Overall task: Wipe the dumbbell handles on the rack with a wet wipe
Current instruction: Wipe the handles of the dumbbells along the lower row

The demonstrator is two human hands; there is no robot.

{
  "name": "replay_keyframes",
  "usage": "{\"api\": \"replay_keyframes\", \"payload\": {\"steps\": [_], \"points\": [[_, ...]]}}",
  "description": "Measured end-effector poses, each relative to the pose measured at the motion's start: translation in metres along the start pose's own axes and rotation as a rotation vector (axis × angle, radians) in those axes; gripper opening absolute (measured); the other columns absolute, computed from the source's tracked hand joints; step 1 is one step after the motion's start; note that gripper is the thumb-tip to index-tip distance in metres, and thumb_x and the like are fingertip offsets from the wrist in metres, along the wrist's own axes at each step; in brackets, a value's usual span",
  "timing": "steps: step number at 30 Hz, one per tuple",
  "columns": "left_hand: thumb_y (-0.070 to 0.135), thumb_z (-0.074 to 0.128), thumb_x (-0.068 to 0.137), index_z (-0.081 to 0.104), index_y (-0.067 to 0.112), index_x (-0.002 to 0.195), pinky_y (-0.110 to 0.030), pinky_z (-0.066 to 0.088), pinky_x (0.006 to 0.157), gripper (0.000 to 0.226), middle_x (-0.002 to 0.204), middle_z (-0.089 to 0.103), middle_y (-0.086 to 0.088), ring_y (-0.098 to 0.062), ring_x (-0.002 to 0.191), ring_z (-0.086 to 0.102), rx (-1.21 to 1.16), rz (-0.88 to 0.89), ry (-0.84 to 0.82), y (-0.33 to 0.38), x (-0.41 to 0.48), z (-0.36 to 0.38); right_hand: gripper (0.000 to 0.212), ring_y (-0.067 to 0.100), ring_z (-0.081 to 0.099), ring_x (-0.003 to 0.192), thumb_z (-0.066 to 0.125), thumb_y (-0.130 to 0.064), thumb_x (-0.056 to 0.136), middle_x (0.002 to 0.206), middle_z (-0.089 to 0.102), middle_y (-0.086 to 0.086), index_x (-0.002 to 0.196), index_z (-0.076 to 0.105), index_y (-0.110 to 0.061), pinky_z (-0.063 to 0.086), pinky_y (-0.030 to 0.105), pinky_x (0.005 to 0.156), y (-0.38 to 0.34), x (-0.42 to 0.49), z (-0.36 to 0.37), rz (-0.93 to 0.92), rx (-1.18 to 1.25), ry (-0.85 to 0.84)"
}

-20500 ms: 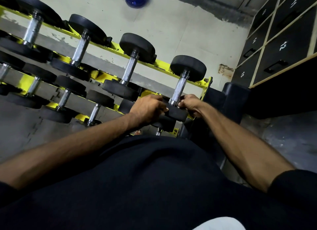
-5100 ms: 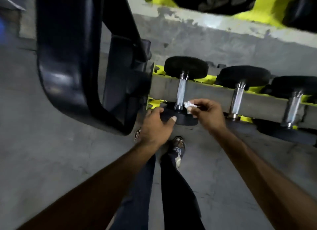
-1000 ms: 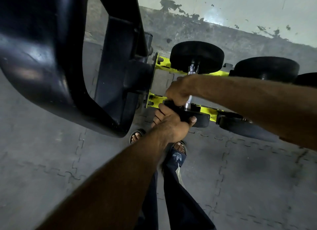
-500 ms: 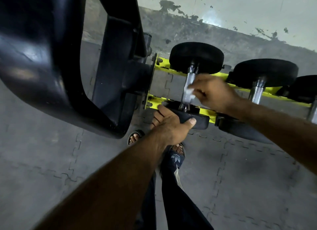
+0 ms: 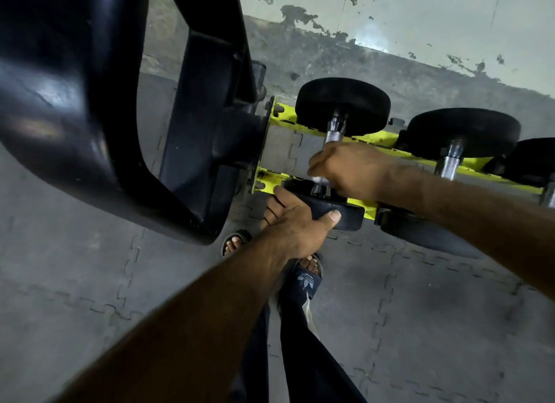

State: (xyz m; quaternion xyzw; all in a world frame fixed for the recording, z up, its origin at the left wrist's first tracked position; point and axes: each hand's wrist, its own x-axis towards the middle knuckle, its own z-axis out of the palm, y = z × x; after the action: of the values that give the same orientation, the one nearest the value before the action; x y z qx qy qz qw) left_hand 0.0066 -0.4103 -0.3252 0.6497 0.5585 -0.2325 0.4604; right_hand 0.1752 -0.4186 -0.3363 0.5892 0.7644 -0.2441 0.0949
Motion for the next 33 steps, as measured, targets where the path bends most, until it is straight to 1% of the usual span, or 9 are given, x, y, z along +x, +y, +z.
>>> {"api": "replay_keyframes", "payload": {"steps": [4,8,13,18,20,22,24,29,33], "points": [[0.067,0.064,0.08,-0.001,0.004,0.149,-0.042,0.021,0.115,0.114,0.151,0.019,-0.013,-0.031,0.141,0.022,0.006,0.005,0.001,0.001,-0.002,0.0,0.036,0.028,0.064,0.083,0.04,-0.041,0.082,0.087,0.068,0.001,0.084,0.07,-0.02,0.056,0.041,0.068,0.009,0.018,-0.01,-0.053,0.037,-0.11],[0.068,0.064,0.08,-0.002,0.005,0.15,-0.042,0.021,0.115,0.115,0.151,0.019,-0.012,-0.031,0.141,0.022,0.008,0.009,0.001,0.0,-0.002,0.0,0.016,0.034,0.061,0.086,0.059,-0.011,0.08,0.089,0.064,0.009,0.087,0.074,-0.01,0.056,0.044,0.072,0.017,0.028,-0.012,0.135,-0.078,-0.001],[0.067,0.064,0.081,-0.002,0.004,0.15,-0.042,0.021,0.116,0.114,0.151,0.018,-0.013,-0.032,0.141,0.022,0.011,0.018,-0.012,-0.001,-0.002,0.0,0.018,0.026,0.057,0.091,0.054,-0.023,0.088,0.091,0.064,0.003,0.086,0.07,-0.016,0.048,0.039,0.081,-0.013,0.014,-0.014,-0.136,-0.227,-0.212],[0.068,0.063,0.08,-0.003,0.004,0.151,-0.043,0.019,0.117,0.117,0.152,0.017,-0.014,-0.032,0.143,0.02,0.01,0.015,-0.011,-0.001,-0.002,0.0,0.013,0.029,0.055,0.101,0.061,-0.014,0.086,0.098,0.065,0.008,0.095,0.07,-0.012,0.051,0.039,0.076,0.009,0.027,-0.023,0.217,-0.173,0.0],[0.068,0.063,0.08,-0.004,0.004,0.151,-0.043,0.019,0.117,0.117,0.153,0.015,-0.015,-0.033,0.143,0.019,0.015,0.018,-0.022,-0.002,-0.002,0.0,0.005,0.028,0.053,0.097,0.061,-0.015,0.086,0.093,0.064,0.009,0.081,0.064,-0.015,0.051,0.04,0.076,-0.003,0.028,-0.022,0.125,-0.159,-0.075],[0.068,0.063,0.081,-0.005,0.004,0.151,-0.042,0.018,0.117,0.117,0.153,0.014,-0.015,-0.033,0.143,0.018,0.025,0.024,-0.023,-0.002,-0.002,-0.001,0.017,0.028,0.052,0.089,0.06,-0.015,0.084,0.085,0.063,0.007,0.07,0.052,-0.021,0.05,0.04,0.076,-0.011,0.025,-0.014,0.003,-0.116,-0.154],[0.067,0.062,0.082,-0.006,0.005,0.151,-0.042,0.018,0.117,0.115,0.153,0.014,-0.015,-0.033,0.143,0.018,0.041,0.043,-0.013,-0.002,-0.003,-0.001,0.012,0.029,0.058,0.083,0.063,-0.016,0.08,0.083,0.065,0.008,0.069,0.062,-0.014,0.053,0.04,0.072,-0.002,0.019,-0.011,0.05,0.014,-0.041],[0.065,0.044,0.091,0.002,0.016,0.154,-0.047,0.022,0.114,0.09,0.157,0.007,-0.016,-0.034,0.141,0.019,0.168,0.283,0.114,-0.02,-0.012,0.007,0.005,0.023,0.065,0.081,0.075,-0.007,0.075,0.087,0.068,0.006,0.08,0.073,-0.009,0.054,0.034,0.071,0.005,-0.007,0.018,0.416,0.47,0.561],[0.062,0.037,0.092,0.029,0.019,0.147,-0.046,0.037,0.109,0.071,0.151,0.021,-0.007,-0.024,0.134,0.027,0.053,0.5,0.28,-0.035,-0.017,0.008,0.016,0.012,0.062,0.075,0.081,-0.003,0.074,0.086,0.065,0.002,0.084,0.073,-0.012,0.051,0.024,0.069,-0.016,-0.024,0.04,0.472,0.738,0.616]]}}
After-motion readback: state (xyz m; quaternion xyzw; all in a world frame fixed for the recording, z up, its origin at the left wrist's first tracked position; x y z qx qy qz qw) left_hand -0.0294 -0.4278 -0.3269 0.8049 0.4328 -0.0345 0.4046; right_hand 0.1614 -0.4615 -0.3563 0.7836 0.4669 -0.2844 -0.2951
